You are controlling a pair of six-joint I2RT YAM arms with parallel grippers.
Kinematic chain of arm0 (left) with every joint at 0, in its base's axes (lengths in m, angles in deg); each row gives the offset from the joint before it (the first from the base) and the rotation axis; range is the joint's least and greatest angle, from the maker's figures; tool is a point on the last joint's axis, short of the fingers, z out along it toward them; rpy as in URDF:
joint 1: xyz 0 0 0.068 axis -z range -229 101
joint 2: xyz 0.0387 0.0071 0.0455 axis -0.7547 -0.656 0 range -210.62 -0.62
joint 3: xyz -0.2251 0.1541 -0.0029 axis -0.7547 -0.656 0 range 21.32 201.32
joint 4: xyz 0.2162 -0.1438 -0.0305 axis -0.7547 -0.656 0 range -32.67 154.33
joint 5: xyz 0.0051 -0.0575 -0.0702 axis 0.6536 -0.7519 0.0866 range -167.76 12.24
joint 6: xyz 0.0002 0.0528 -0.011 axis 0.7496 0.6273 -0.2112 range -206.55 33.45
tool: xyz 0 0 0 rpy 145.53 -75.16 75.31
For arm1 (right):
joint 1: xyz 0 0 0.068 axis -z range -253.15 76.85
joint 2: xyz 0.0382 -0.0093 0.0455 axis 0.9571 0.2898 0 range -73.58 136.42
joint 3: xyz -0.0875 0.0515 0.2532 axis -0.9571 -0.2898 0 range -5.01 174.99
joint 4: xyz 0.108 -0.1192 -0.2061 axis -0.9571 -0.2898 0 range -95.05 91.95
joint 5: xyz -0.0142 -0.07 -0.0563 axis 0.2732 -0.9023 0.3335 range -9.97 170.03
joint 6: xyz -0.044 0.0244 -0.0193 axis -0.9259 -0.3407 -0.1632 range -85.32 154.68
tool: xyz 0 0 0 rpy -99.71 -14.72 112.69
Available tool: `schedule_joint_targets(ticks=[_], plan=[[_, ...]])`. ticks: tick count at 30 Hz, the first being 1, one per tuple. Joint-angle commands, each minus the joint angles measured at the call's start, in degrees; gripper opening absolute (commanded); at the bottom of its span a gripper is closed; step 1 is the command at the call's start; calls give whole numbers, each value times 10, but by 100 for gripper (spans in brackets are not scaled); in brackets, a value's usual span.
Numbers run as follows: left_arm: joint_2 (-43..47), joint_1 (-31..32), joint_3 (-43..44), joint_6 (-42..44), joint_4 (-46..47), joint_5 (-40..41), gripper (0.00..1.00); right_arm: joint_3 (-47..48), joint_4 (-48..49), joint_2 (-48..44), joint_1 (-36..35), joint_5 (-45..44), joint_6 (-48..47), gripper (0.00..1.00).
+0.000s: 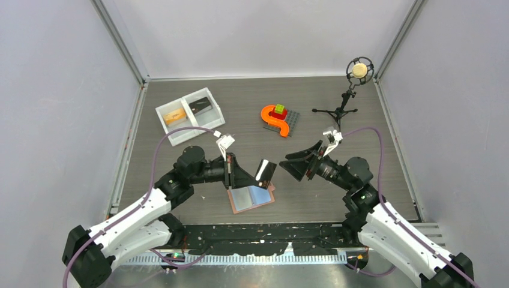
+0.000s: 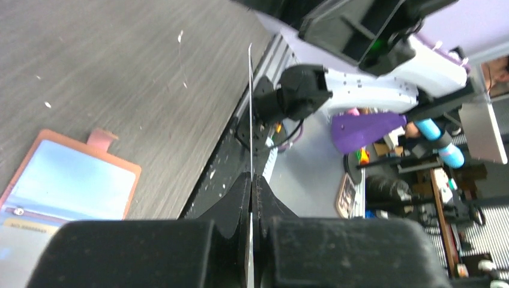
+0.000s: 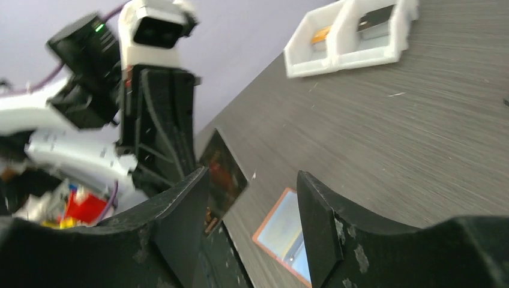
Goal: Take the credit cards out of the card holder
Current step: Place the credit card in the storage box.
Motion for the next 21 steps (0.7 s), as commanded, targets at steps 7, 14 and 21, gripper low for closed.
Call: schedule_joint_targets(ticks=[7, 14, 21], plan=[[16, -2, 37, 88, -123, -99, 0, 113, -160, 72, 3, 280, -145, 63], [2, -2, 35, 93, -118, -136, 0, 127, -141, 137, 3, 310, -127, 63], [-16, -2, 34, 85, -99, -148, 0, 117, -68, 174, 2, 332, -60, 49]])
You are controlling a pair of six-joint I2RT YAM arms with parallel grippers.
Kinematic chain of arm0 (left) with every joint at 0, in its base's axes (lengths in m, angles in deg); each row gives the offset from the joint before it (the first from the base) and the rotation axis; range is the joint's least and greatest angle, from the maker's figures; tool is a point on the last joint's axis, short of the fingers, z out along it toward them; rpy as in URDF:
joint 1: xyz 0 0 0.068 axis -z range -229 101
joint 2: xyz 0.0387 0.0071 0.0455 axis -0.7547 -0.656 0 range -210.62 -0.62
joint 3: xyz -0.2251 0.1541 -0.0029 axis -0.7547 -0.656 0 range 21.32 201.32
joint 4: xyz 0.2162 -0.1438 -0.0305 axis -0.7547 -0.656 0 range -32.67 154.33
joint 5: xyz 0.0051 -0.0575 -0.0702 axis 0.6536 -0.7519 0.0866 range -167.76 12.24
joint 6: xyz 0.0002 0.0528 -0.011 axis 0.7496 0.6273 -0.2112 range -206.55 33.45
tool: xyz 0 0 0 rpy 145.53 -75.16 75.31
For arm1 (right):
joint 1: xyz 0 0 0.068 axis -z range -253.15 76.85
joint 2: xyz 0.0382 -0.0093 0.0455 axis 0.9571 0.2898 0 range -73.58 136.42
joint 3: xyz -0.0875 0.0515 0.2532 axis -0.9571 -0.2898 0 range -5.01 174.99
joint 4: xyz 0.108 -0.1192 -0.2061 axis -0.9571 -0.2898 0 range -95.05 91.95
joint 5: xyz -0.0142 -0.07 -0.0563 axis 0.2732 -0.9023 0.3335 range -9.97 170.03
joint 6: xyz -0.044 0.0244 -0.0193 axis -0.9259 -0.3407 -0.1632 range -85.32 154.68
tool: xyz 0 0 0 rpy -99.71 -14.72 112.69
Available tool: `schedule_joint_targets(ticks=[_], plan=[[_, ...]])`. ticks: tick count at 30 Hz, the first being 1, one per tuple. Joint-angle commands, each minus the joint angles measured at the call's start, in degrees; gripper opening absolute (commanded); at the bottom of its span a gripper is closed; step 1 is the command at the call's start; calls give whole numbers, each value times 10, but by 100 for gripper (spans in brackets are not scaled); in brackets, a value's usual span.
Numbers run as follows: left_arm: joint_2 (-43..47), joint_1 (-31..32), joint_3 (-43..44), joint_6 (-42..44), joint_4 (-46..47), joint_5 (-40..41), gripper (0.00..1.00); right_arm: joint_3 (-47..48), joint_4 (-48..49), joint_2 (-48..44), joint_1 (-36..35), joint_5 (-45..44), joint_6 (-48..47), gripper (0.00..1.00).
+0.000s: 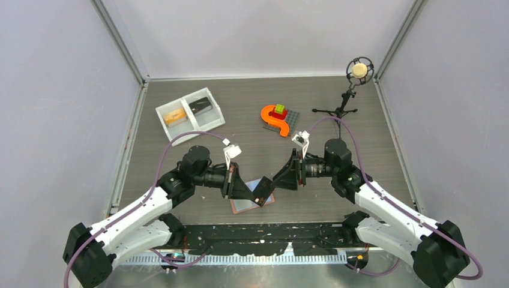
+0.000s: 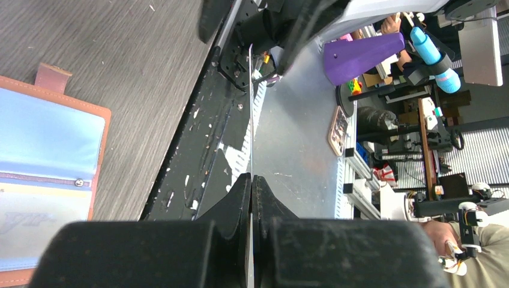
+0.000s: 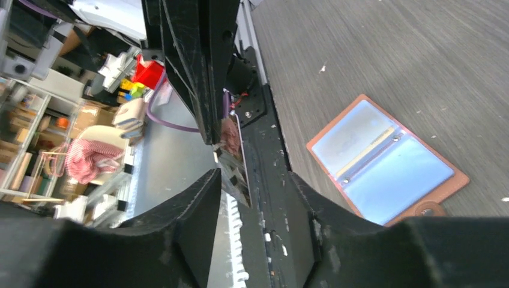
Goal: Take the credit cards out of the card holder
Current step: Place the credit card in the storage box.
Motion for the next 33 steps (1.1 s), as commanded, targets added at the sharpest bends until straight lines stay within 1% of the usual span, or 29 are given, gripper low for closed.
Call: schedule_joint_targets(ticks=[1, 2, 3, 4, 6, 7, 8, 11, 13, 14, 16, 20, 23, 26, 27, 29, 31, 33], plan=[[-7, -2, 22, 3, 18, -28, 0, 0, 103, 21, 1, 35, 73, 44], [-8, -2, 22, 3, 19, -28, 0, -6, 140, 26, 1, 36, 102, 33], [-8, -2, 23, 4, 17, -26, 0, -18, 156, 27, 1, 36, 114, 28], [-8, -2, 24, 4, 16, -22, 0, -23, 184, 29, 1, 33, 134, 17], [-6, -2, 25, 3, 13, -12, 0, -36, 217, 30, 1, 24, 158, 7], [-4, -2, 26, 3, 10, -6, 2, -43, 226, 29, 1, 20, 167, 6], [-2, -3, 27, 3, 4, 3, 7, -47, 249, 28, 1, 14, 185, 6], [11, -9, 29, 6, -10, 32, 12, -64, 289, 25, 1, -4, 222, 5], [19, -14, 26, -3, -9, 48, 27, -73, 313, 21, 1, -24, 253, 5], [25, -16, 25, -9, -5, 55, 32, -79, 328, 20, 1, -40, 260, 5], [37, -18, 21, -17, 3, 66, 39, -90, 343, 15, 1, -63, 278, 5], [71, -25, 5, -38, 15, 112, 53, -109, 378, 6, 1, -110, 318, 5], [88, -30, -20, -66, 53, 129, 59, -129, 420, 5, 1, -158, 366, 5], [92, -31, -46, -98, 112, 140, 61, -157, 498, 21, 1, -192, 409, 5], [90, -32, -52, -108, 130, 143, 62, -164, 541, 27, 1, -207, 432, 5], [81, -32, -62, -127, 167, 145, 62, -180, 592, 45, 1, -227, 459, 5], [69, -31, -68, -146, 202, 143, 62, -191, 619, 59, 1, -244, 476, 5], [58, -31, -71, -159, 235, 143, 59, -204, 630, 67, 1, -261, 488, 5]])
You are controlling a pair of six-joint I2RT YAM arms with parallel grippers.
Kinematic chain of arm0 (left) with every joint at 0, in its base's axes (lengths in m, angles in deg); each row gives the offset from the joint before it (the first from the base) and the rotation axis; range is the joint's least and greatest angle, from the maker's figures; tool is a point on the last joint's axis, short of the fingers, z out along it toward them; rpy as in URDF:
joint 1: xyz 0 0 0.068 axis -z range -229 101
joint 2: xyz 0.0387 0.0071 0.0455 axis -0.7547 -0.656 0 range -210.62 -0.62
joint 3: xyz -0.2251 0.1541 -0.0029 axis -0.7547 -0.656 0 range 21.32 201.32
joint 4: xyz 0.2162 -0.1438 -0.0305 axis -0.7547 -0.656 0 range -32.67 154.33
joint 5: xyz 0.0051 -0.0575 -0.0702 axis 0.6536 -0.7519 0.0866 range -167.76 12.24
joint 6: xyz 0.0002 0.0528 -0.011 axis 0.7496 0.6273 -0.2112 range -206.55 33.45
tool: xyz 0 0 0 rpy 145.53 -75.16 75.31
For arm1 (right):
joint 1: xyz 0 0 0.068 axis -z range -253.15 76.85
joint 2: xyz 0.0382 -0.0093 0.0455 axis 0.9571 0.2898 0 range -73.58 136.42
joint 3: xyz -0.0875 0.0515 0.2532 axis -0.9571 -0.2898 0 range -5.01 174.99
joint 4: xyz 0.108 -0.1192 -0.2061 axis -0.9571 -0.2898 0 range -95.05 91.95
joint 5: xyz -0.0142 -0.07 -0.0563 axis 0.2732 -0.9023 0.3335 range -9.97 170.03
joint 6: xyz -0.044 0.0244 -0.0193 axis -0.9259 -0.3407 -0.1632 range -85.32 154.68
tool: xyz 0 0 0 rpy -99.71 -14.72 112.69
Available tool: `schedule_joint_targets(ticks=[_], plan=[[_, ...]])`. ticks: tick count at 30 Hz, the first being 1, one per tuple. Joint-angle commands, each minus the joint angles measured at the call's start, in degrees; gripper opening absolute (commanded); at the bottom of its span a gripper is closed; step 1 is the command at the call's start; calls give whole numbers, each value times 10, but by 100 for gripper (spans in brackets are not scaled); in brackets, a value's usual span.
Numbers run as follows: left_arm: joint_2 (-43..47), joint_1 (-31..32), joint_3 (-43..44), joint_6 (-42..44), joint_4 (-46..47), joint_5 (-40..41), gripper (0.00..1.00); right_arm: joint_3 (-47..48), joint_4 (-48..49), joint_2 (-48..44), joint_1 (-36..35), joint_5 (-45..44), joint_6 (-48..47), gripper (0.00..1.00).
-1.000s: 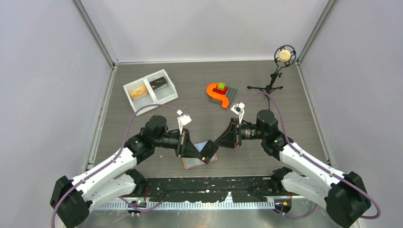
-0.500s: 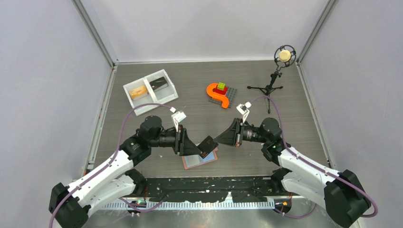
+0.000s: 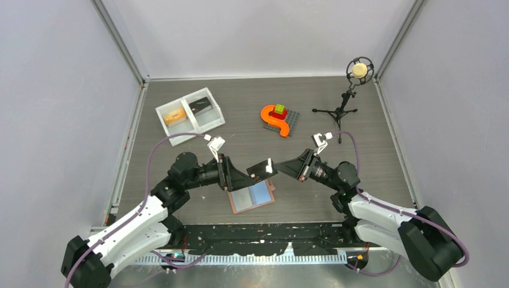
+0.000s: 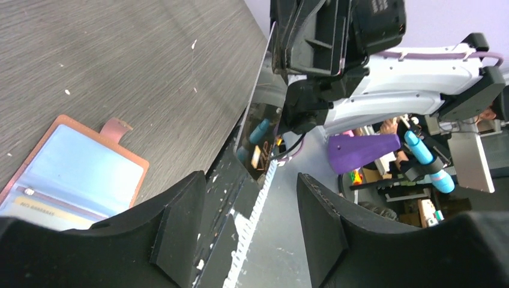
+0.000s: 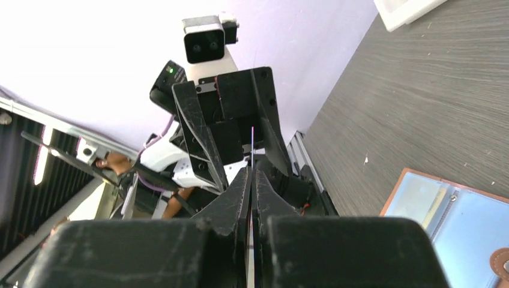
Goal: Take the credit cards out of the card holder
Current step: Place the credit card in the storage box.
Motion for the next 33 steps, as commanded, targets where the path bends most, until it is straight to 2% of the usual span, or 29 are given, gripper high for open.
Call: schedule_joint_targets(ticks=[1, 4, 10, 12, 15, 18, 24, 33], plan=[[-17, -3, -4, -49, 126, 11, 57, -20, 114, 13, 0, -66, 59, 5], [-26, -3, 1, -58, 146, 11, 47, -38, 116, 5, -1, -93, 63, 5], [-31, -3, 6, -68, 143, 35, 14, -49, 64, -33, 0, -118, 46, 5], [-36, -3, 12, -65, 129, 41, 9, -49, 47, -44, 0, -122, 42, 5], [-45, -3, 19, -65, 128, 43, 6, -51, 35, -52, 0, -124, 39, 5], [-55, -3, 23, -66, 133, 44, 7, -52, 33, -51, 0, -123, 41, 5], [-77, -2, 30, -67, 143, 43, 28, -59, 49, -48, 0, -124, 51, 5], [-76, -3, 20, -74, 169, 51, 44, -66, 76, -33, 0, -128, 67, 5]])
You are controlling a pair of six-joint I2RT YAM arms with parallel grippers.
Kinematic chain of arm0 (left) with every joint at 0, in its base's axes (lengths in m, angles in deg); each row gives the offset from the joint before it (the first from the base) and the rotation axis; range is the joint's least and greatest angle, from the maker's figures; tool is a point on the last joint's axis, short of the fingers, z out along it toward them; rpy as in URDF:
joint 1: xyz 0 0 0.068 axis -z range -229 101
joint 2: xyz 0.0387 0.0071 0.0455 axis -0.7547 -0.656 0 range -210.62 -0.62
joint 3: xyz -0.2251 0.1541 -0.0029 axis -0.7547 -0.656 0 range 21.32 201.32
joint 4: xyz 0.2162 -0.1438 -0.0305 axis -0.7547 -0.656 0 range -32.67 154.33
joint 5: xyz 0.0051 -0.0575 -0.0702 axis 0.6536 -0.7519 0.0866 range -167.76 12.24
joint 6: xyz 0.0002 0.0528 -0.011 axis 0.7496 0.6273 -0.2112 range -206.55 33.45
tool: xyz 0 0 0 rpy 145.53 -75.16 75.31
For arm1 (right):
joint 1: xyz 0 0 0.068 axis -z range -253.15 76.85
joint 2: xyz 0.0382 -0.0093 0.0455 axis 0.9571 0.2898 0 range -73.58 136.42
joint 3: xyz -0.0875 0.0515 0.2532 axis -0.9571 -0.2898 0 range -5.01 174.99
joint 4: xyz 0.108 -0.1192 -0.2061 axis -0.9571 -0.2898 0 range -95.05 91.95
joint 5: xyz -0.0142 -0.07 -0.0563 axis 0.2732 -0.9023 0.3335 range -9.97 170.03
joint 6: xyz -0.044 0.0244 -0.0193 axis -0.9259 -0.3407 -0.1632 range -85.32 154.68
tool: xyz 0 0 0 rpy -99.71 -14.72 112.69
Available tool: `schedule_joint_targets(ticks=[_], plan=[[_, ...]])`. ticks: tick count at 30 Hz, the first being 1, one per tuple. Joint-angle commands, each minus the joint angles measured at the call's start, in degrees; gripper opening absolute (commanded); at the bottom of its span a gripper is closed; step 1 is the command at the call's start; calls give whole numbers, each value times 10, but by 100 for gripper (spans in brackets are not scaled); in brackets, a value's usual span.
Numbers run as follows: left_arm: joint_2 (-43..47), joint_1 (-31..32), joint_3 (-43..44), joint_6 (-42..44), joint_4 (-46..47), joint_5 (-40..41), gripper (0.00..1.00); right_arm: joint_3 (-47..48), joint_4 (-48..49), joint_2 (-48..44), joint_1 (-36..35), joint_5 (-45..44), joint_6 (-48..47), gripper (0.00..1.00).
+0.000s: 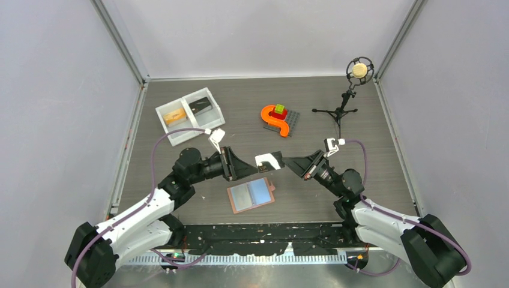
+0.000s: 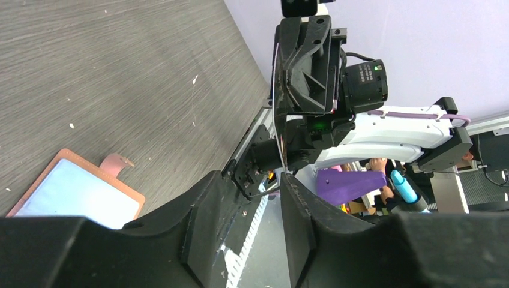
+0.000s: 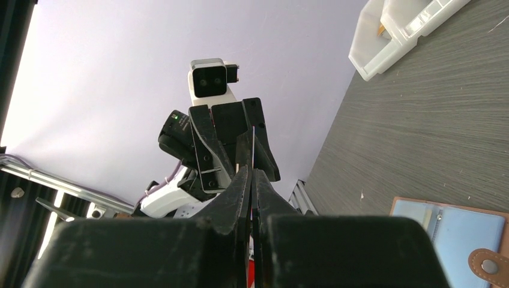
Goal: Take the credit cards out of the card holder
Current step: Place the credit card in the storage box.
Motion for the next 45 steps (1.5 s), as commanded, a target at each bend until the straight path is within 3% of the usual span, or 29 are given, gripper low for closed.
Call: schedule_joint_targets(ticks=[1, 9, 31, 40, 45], plan=[[8, -1, 17, -2, 48, 13, 45, -6, 46, 8, -2, 4, 11, 5], [22, -1, 8, 2, 39, 28, 51, -5, 51, 11, -3, 1, 20, 5], [63, -1, -16, 10, 14, 65, 54, -7, 77, 4, -3, -7, 61, 5], [29, -1, -1, -19, 75, 39, 54, -10, 85, 18, -3, -7, 65, 5], [-1, -1, 1, -39, 119, 26, 50, -11, 93, 29, -3, -3, 67, 5]])
